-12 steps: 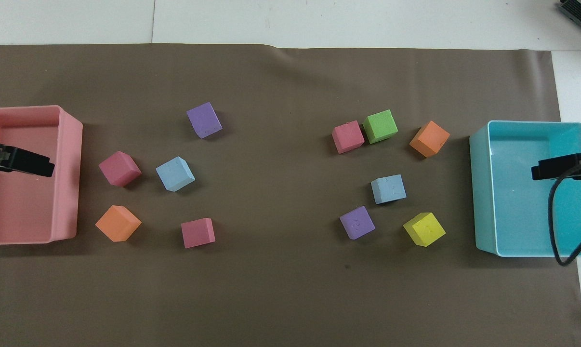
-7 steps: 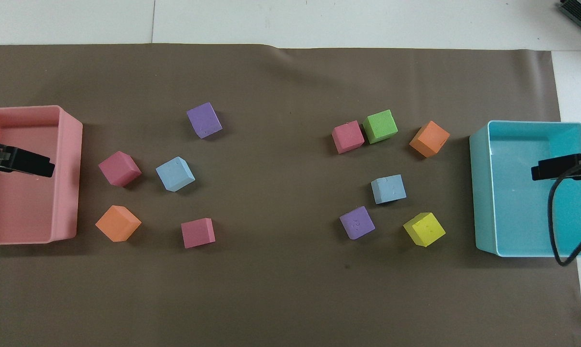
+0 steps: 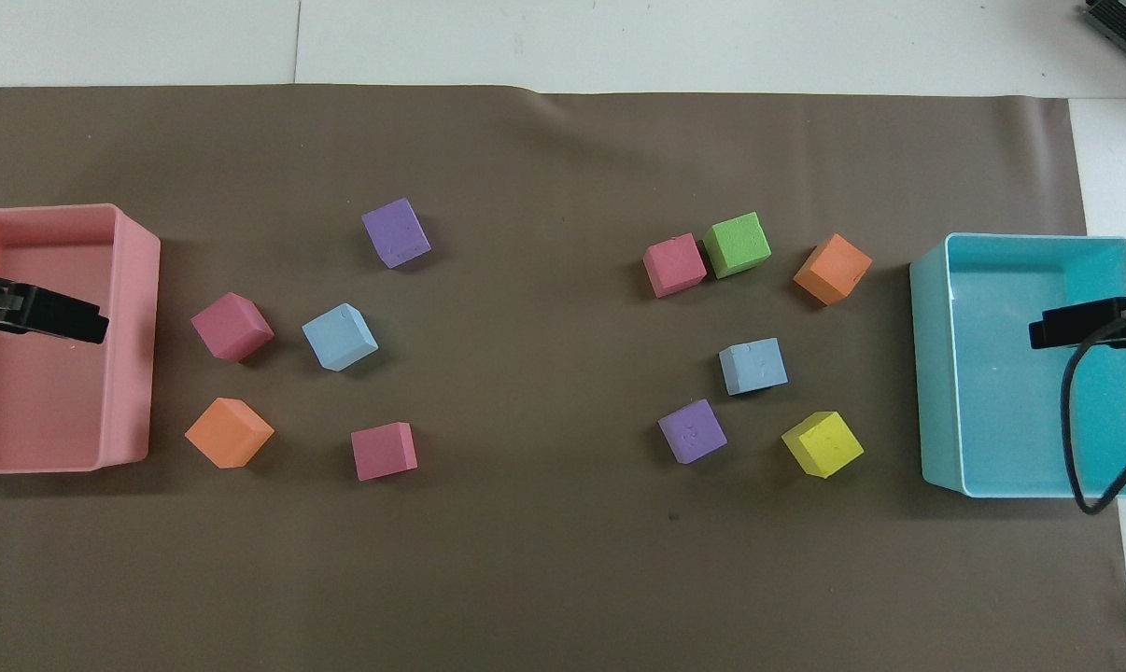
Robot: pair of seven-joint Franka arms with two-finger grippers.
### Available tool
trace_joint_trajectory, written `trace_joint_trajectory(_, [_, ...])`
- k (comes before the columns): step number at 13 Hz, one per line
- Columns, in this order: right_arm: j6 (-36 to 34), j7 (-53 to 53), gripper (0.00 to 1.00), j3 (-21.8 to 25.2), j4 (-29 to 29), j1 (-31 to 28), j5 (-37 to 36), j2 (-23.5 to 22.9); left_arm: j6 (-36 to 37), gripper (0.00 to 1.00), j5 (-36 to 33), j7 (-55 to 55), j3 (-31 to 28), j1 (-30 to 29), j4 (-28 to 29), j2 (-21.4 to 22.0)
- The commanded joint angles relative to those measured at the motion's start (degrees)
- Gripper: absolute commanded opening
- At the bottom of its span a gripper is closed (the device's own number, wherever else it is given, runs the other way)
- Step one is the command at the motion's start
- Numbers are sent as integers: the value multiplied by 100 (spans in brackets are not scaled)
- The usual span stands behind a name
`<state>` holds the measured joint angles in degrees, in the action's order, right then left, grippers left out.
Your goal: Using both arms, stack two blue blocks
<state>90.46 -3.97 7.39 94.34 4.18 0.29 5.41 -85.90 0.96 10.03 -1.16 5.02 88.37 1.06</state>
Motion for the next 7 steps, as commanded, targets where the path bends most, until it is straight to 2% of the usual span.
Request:
trace_joint_trajectory(1, [86,72,100,-1,32,-40,-56,22,-58,100,-122,-27,-60,113,145,140])
trace_joint_trajectory(4, [-81,-15,100,-45,84,48,-73,65,-67,100,-113,-36,-51,105,145,140])
trace_joint_trajectory(7, [453,281,100,-168,330,416,-56,49,-49,100,-104,-54,-51,122,154,140])
